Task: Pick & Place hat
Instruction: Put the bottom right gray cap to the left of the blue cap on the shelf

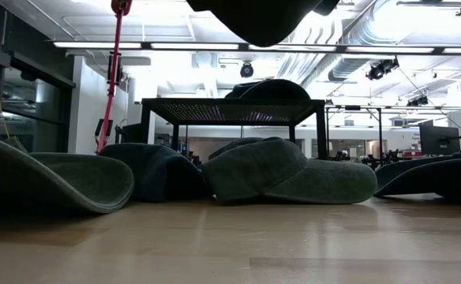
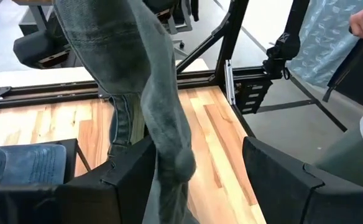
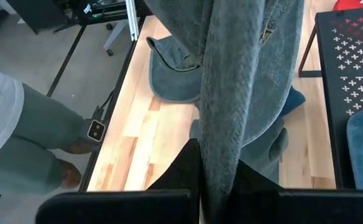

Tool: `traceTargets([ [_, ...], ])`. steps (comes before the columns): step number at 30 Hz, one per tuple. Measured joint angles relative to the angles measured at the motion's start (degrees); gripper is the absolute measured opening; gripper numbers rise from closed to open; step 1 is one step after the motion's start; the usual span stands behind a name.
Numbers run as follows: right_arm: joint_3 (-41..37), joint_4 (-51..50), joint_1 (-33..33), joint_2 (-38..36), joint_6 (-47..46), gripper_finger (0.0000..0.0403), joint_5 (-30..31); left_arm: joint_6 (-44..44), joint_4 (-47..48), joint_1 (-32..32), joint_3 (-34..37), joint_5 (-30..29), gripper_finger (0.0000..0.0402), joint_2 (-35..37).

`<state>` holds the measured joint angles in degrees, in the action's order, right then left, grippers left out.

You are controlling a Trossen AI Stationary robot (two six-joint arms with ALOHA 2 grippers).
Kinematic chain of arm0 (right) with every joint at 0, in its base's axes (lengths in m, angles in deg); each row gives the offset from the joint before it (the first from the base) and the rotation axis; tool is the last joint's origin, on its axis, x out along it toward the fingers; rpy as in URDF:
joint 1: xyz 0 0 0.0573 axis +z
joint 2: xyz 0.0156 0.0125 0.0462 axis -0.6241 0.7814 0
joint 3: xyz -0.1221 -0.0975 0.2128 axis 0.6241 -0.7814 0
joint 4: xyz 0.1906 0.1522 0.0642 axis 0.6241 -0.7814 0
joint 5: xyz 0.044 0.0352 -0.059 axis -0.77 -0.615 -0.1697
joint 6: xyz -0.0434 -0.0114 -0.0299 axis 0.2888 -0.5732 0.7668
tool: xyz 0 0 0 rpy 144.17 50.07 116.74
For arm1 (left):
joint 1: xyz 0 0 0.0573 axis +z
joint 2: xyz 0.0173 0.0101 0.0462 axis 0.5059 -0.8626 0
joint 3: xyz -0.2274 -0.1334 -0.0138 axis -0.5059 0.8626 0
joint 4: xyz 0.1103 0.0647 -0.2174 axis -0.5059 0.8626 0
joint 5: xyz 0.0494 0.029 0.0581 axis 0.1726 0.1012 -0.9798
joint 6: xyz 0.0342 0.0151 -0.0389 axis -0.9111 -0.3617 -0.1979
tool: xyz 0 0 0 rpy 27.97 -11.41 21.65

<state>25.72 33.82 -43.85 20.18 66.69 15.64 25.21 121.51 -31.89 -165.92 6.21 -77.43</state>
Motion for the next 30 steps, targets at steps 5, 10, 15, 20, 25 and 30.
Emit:
traceTargets([
  [5, 0.0, 0.4, 0.0, 0.0, -0.2, 0.0001, 0.3, 0.0, -0.1, 0.0, 0.0, -0.7, 0.0215, 0.0],
  [10, 0.0, 0.3, 0.0, 0.0, -0.2, 0.0001, 0.4, 1.3, -0.1, 0.0, 0.0, -2.4, 0.0157, 0.0],
  [15, 0.0, 0.3, 0.0, 0.0, -0.2, 0.0001, 0.4, 1.5, -0.1, 0.0, 0.0, -4.7, 0.0076, 0.0],
  [20, 0.0, 0.4, 0.0, 0.0, 0.0, 0.0001, 0.6, 1.5, -0.1, 0.0, 0.0, -4.7, 0.0025, 0.0],
  [25, 0.0, 1.8, 0.0, 0.0, -1.0, 0.0023, 0.3, 2.0, -0.1, 0.0, 0.0, -3.8, 0.0026, 0.0],
  [30, 0.0, 2.3, 0.0, -0.1, -2.8, 0.0071, -0.2, 2.8, 0.0, 0.0, 0.0, -3.6, 0.0026, 0.0],
])
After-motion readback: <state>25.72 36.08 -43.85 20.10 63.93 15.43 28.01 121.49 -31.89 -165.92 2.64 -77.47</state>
